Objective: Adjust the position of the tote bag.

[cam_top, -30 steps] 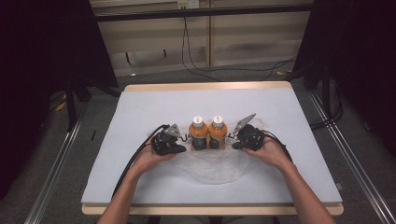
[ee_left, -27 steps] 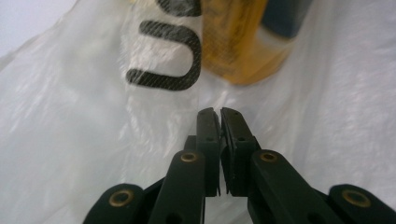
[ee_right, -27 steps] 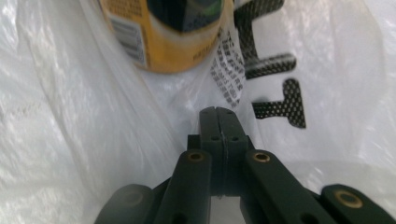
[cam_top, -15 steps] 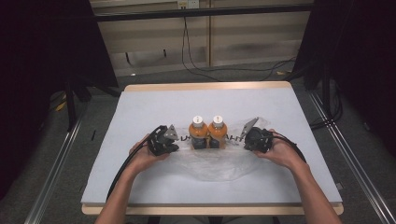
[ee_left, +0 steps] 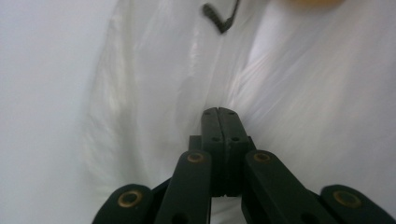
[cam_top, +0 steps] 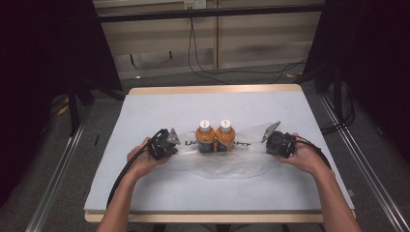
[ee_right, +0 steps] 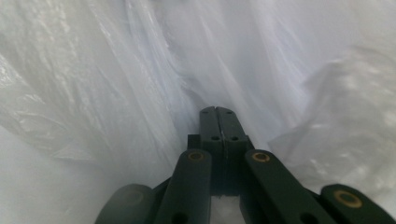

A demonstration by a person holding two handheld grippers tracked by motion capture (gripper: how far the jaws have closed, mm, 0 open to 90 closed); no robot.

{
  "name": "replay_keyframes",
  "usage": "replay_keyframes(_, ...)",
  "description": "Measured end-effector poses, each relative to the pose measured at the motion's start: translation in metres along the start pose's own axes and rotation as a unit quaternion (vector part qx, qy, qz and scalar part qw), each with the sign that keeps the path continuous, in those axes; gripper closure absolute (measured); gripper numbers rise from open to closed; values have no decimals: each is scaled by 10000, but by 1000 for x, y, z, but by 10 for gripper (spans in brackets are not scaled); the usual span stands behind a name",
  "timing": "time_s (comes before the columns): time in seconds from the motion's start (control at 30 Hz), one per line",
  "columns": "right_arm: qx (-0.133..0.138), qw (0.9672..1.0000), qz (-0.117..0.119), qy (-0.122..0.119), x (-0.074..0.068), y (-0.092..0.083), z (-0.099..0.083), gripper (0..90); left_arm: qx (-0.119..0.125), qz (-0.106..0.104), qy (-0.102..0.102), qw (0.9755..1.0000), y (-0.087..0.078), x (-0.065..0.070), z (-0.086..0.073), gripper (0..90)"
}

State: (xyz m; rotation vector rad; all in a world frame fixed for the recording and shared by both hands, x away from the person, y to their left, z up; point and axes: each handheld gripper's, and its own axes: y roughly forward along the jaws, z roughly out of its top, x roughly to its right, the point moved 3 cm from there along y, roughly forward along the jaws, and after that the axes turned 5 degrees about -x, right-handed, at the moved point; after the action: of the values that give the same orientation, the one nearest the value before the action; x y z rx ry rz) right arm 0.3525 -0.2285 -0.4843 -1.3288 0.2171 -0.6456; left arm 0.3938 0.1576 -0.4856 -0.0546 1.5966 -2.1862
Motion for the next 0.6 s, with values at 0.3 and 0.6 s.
replay_keyframes(0.3,135,9998,72,84,2,0,-3,900,29,-210,-167,9996,-5,-8,-16,900)
replay_keyframes(0.6,168,9998,74,97,4,-1,-6,900,-50,42,-70,10000,-5,-9,-19,900)
